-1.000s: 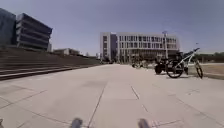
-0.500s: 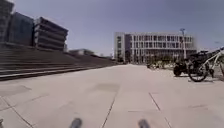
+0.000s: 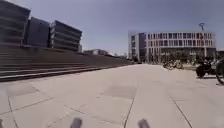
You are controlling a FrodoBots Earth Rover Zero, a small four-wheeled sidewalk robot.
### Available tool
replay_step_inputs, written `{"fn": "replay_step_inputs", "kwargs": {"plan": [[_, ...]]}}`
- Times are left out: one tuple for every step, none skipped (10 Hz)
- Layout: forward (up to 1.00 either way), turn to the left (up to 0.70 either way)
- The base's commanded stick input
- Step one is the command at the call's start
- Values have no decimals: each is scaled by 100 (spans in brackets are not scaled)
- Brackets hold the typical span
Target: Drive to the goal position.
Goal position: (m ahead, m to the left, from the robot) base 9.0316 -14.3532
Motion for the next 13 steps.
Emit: {"fn": "replay_step_inputs", "kwargs": {"plan": [[100, 0], [100, 0], [100, 0], [100, 0], [100, 0], [100, 0], [100, 0], [100, 0], [100, 0], [100, 0], [100, 0], [100, 0], [100, 0]]}}
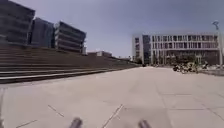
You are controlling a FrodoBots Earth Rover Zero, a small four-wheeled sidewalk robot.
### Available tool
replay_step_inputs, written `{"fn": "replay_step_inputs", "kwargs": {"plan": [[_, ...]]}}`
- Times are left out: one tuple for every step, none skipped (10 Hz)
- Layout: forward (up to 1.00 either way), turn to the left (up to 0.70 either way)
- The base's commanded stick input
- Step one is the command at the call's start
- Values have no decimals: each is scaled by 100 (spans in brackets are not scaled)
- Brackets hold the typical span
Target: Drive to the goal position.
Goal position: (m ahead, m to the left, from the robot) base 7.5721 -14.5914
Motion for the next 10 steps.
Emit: {"fn": "replay_step_inputs", "kwargs": {"plan": [[100, 0], [100, 0], [100, 0], [100, 0], [100, 0], [100, 0], [100, 0], [100, 0], [100, 0], [100, 0]]}}
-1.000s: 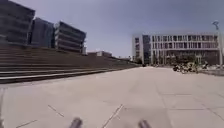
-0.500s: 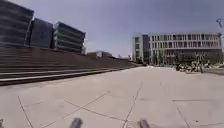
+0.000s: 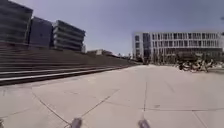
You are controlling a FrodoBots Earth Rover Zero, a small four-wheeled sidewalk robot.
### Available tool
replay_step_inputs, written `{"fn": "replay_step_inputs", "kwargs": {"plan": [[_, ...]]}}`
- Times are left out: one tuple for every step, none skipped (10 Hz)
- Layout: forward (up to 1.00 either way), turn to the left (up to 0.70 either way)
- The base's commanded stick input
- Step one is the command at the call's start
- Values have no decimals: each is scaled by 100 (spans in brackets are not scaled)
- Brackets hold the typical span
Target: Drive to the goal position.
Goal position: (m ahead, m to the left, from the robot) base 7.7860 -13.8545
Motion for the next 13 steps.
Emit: {"fn": "replay_step_inputs", "kwargs": {"plan": [[100, 0], [100, 0], [100, 0], [100, 0], [100, 0], [100, 0], [100, 0], [100, 0], [100, 0], [100, 0], [100, 0], [100, 0], [100, 0]]}}
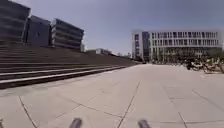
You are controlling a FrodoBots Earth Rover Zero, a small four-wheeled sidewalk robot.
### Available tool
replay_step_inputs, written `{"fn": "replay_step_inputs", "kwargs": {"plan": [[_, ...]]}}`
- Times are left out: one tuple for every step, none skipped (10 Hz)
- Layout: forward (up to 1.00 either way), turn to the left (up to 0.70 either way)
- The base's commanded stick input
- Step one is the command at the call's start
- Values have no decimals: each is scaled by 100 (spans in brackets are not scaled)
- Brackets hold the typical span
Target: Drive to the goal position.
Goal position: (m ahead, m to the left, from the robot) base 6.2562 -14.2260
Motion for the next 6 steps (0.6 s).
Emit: {"fn": "replay_step_inputs", "kwargs": {"plan": [[100, 0], [100, 0], [100, 0], [100, 0], [100, 0], [100, 0]]}}
